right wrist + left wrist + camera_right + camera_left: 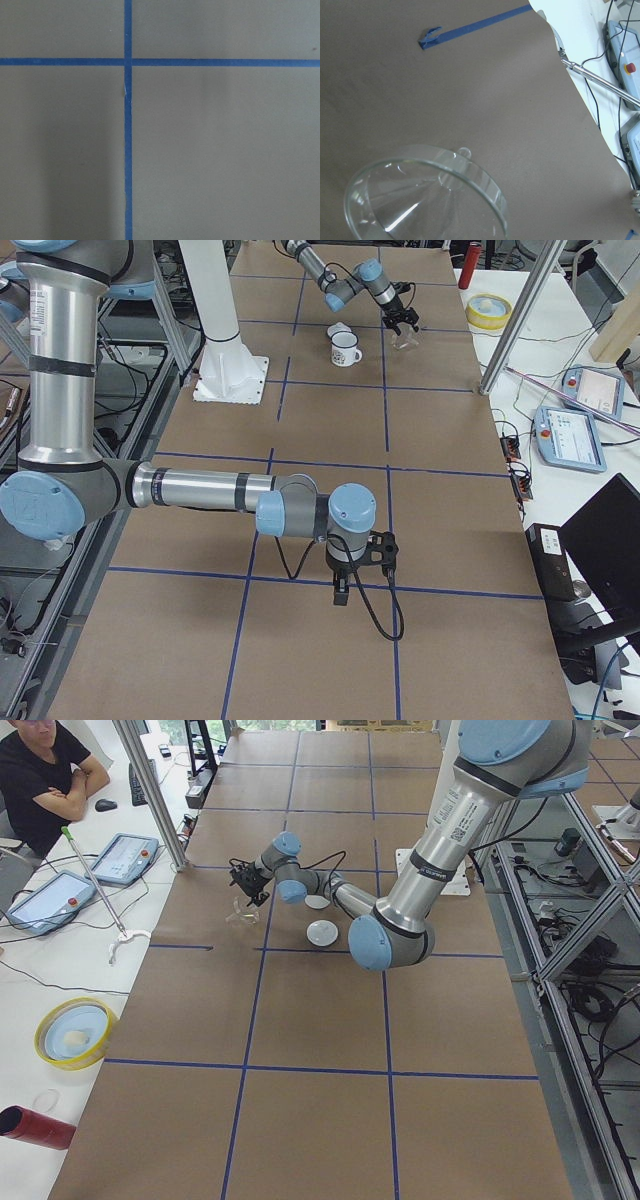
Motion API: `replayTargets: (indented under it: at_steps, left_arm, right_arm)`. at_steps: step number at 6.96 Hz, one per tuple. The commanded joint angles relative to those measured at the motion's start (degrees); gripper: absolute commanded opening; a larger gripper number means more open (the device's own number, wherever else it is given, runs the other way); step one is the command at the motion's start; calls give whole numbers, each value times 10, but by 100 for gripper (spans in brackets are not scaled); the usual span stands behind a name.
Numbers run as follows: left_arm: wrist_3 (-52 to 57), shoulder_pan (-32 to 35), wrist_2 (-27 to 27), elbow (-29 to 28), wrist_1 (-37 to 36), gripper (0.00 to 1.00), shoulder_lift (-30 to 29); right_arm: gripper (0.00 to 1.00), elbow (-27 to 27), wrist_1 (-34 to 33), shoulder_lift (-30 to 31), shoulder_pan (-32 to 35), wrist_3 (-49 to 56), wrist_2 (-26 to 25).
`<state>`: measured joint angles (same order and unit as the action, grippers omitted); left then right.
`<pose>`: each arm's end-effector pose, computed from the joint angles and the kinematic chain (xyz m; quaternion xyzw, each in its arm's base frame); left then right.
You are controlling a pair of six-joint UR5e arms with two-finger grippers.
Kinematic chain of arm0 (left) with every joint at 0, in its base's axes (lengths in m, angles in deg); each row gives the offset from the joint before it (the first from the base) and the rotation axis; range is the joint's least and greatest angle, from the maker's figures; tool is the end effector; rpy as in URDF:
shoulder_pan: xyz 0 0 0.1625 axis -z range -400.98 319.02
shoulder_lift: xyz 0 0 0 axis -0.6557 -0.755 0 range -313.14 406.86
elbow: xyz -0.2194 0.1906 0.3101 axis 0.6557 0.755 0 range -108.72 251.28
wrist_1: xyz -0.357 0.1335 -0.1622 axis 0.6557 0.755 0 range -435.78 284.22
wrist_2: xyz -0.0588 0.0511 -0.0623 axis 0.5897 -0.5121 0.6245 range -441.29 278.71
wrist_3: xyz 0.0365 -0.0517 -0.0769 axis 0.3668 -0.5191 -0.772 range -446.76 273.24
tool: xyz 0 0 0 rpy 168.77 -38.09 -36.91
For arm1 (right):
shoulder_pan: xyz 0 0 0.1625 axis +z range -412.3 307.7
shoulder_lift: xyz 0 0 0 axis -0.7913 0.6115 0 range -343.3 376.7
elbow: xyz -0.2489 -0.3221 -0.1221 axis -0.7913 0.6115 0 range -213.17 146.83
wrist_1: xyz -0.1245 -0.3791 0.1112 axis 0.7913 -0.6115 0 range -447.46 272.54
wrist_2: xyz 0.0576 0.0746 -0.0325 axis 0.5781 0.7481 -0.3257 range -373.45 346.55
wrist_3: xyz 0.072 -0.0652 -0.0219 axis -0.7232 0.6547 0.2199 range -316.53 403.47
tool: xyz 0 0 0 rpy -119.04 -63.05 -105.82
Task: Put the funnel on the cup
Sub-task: 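Grasp the clear glass funnel rim with the left gripper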
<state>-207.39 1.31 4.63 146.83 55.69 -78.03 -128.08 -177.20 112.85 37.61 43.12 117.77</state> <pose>0.4569 -0.6052 0.3330 0.0826 0.5082 -0.5240 0.6785 0.0670 -0.4450 0.6701 -0.0094 -0.3520 0.0051 0.9359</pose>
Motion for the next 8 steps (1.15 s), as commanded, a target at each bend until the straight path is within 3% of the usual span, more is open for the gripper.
replayTargets:
  at_steps: [1, 3, 6, 7, 8]
  left_arm:
    - [0, 1, -7, -2, 5, 49, 0]
    - [0, 1, -7, -2, 5, 31, 0]
    - [0, 1, -7, -2, 6, 16, 0]
    - [1, 2, -7, -2, 16, 2, 0]
    - [0, 4, -7, 0, 32, 0, 0]
  right_arm:
    - [100, 0, 0, 0, 0, 0, 0]
    - [100, 1, 0, 0, 0, 0, 0]
    - [100, 1, 0, 0, 0, 0, 0]
    - [100, 0, 0, 0, 0, 0, 0]
    - [100, 0, 0, 0, 0, 0, 0]
